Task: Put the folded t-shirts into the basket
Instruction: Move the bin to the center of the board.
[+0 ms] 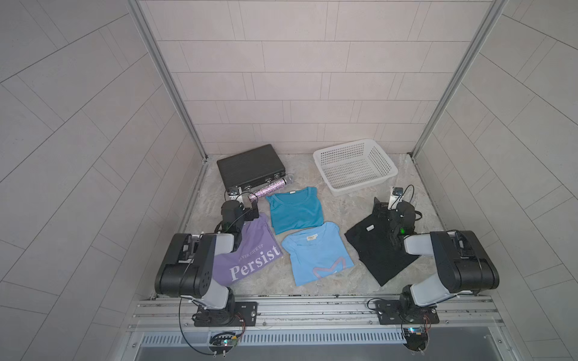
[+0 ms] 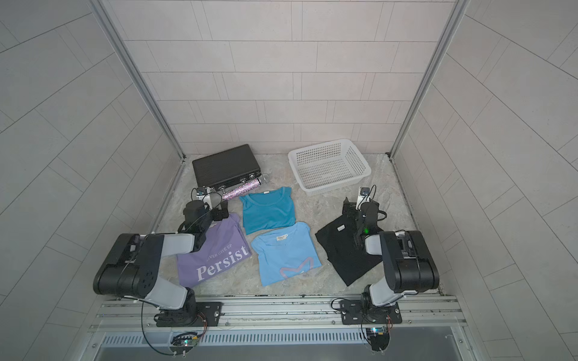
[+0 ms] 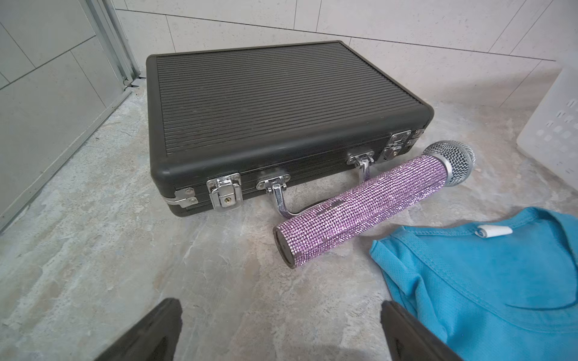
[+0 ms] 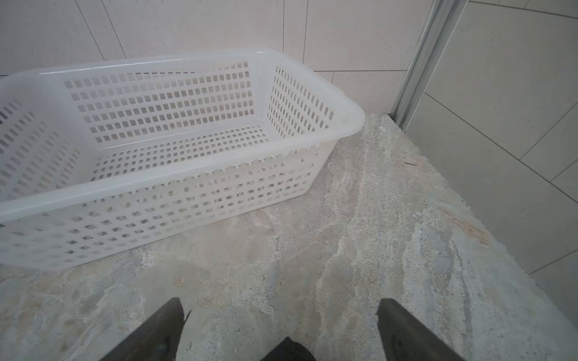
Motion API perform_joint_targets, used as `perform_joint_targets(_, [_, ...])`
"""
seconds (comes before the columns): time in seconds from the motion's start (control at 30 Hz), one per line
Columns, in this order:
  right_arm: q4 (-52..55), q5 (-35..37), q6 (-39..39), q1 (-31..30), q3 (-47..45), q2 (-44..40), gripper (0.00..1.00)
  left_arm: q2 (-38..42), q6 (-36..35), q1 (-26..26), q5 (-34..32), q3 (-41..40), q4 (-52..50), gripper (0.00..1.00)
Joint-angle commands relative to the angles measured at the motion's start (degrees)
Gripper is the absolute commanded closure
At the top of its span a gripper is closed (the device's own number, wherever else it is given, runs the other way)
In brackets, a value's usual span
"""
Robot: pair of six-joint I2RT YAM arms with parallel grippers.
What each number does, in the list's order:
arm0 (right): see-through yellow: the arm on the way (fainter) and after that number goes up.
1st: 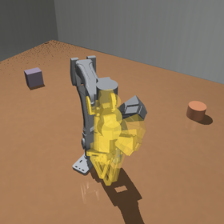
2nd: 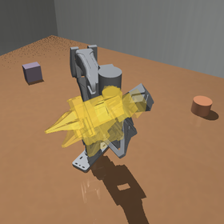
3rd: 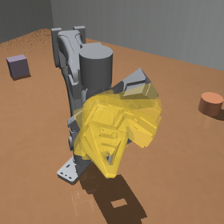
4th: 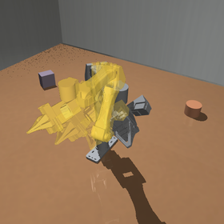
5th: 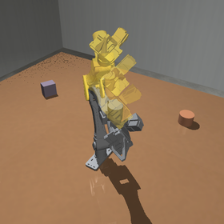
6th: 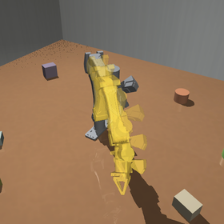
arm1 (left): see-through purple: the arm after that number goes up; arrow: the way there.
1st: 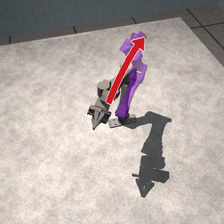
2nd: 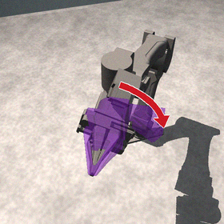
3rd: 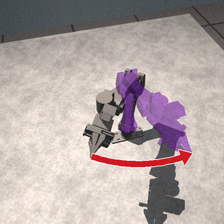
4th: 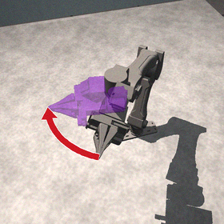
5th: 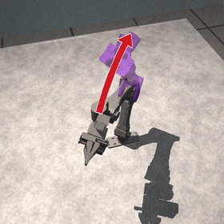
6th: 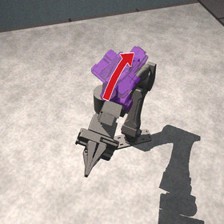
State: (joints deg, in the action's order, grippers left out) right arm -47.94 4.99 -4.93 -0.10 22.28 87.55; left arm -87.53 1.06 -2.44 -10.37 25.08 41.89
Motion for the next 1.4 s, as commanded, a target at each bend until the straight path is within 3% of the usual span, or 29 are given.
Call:
perform_joint_targets(0.0, [-0.02, 0.51, 0.54, -0.17, 0.43, 0.33, 0.00, -0.19, -0.25, -0.38, 0.09, 0.67, -0.10, 0.00])
perform_joint_targets(0.87, [-0.89, 1.95, 0.19, -0.50, 0.72, -0.75, 0.00, 0.03, -0.19, -0.36, 0.15, 0.65, -0.08, 0.00])
perform_joint_targets(0.9, [2.94, 2.52, -0.04, -0.52, 2.20, -2.64, 0.00, 0.58, -0.19, -0.37, 0.17, 1.13, -1.32, 0.00])
perform_joint_targets(1.1, [38.97, 2.34, -1.51, 0.95, 19.14, -16.74, 0.00, 8.51, 0.56, -0.38, 1.94, 13.73, -30.14, 0.00])
perform_joint_targets(1.27, [49.82, 4.06, 2.21, 2.09, 27.30, -19.68, 0.00, 10.61, -0.98, -0.36, 8.39, 25.61, -52.09, 0.00])
perform_joint_targets(1.37, [57.79, 1.04, 4.91, 4.46, 35.46, -15.04, 0.00, 8.81, -6.63, -1.19, 18.09, 33.73, -64.62, 0.00])
